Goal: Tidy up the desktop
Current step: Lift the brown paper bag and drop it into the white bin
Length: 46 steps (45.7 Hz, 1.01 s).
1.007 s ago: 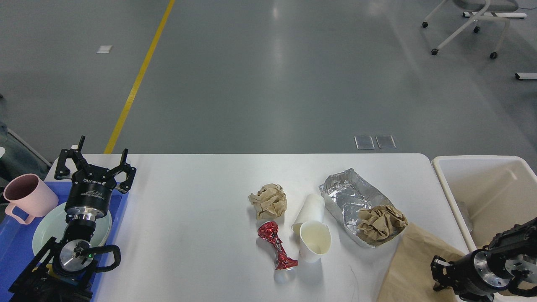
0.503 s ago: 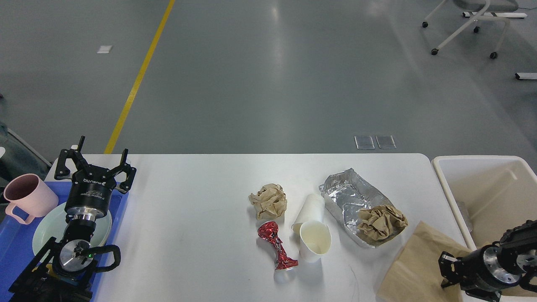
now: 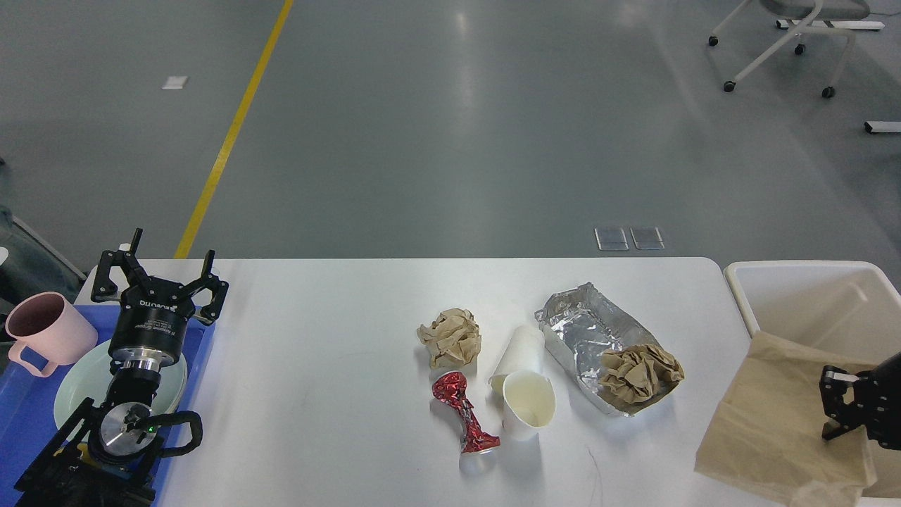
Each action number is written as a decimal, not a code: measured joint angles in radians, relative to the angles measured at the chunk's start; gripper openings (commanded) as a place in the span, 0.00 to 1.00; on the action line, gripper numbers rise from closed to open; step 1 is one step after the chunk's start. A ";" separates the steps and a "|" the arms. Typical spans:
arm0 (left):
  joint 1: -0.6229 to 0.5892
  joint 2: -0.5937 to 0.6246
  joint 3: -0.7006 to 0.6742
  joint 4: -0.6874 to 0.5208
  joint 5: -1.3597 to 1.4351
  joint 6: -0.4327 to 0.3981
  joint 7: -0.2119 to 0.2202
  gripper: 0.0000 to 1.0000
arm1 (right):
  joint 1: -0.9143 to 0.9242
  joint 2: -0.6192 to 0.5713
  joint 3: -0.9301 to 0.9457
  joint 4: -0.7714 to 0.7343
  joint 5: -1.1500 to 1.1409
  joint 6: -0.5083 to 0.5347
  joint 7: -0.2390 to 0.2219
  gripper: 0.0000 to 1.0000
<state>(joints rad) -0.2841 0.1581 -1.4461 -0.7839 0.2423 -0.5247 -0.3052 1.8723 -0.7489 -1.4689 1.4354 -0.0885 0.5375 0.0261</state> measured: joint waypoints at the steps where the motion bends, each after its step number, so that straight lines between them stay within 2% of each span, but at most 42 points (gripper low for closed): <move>1: 0.000 0.000 0.000 0.000 0.000 0.000 0.001 0.97 | 0.027 0.000 -0.014 0.010 -0.002 0.008 0.000 0.00; 8: 0.000 0.000 0.000 0.000 0.000 0.000 0.001 0.97 | 0.248 0.010 -0.124 0.093 -0.003 0.038 -0.012 0.00; 17: 0.000 0.000 0.000 0.000 0.000 0.000 0.001 0.96 | 0.460 0.047 -0.223 0.151 0.028 0.043 -0.107 0.00; 23: 0.000 0.000 0.000 0.000 0.000 0.000 0.002 0.97 | 0.500 0.050 -0.236 0.154 0.036 0.060 -0.135 0.00; 31: 0.000 0.000 0.000 0.000 0.000 0.000 0.002 0.97 | 0.502 0.034 -0.237 0.133 0.037 0.056 -0.138 0.00; 37: 0.000 0.000 0.000 0.000 0.000 0.000 0.002 0.96 | 0.450 -0.022 -0.219 0.035 0.037 0.041 -0.138 0.00; 46: 0.000 0.000 0.000 0.000 0.000 -0.001 0.001 0.96 | 0.132 -0.103 -0.051 -0.237 0.041 -0.068 -0.138 0.00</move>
<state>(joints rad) -0.2840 0.1580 -1.4460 -0.7839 0.2426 -0.5253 -0.3038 2.0047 -0.8522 -1.5203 1.1984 -0.0471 0.4691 -0.1118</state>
